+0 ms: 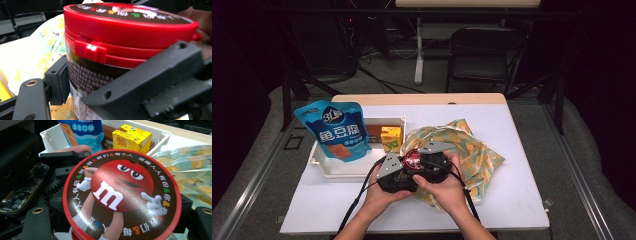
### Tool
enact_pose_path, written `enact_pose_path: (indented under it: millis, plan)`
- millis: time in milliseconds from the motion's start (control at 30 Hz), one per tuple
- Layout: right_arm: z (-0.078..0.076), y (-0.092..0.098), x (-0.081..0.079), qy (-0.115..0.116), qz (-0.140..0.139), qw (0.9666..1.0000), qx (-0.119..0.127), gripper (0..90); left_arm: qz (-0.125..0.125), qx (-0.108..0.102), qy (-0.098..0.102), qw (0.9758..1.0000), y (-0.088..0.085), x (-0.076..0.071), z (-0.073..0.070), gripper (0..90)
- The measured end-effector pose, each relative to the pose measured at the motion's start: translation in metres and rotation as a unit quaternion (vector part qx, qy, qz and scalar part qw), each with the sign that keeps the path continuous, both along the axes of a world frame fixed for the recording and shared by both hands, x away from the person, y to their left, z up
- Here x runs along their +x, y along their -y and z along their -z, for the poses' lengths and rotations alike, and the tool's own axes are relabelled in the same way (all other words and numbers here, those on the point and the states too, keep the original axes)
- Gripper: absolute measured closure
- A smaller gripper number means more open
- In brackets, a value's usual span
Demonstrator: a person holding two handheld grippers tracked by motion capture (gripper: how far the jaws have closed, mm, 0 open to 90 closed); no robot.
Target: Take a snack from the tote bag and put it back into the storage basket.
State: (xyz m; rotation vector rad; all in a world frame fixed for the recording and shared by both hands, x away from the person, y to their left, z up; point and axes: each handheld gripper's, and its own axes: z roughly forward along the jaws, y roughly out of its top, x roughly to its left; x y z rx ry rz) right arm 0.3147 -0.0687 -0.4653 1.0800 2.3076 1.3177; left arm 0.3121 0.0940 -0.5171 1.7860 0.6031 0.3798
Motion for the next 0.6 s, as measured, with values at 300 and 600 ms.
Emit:
enact_pose_path:
  millis: [300, 600]
  plan:
    - [0.002, 0.000, 0.000, -0.002, -0.009, 1.0000, 0.002, 24.3, -0.001, 0.009, 0.008, 0.9999, -0.001, -0.002, 0.001, 25.4]
    - [-0.004, 0.004, -0.005, 0.007, -0.019, 0.9996, 0.021, 16.8, -0.006, -0.003, -0.012, 0.9999, -0.012, 0.003, 0.001, 25.8]
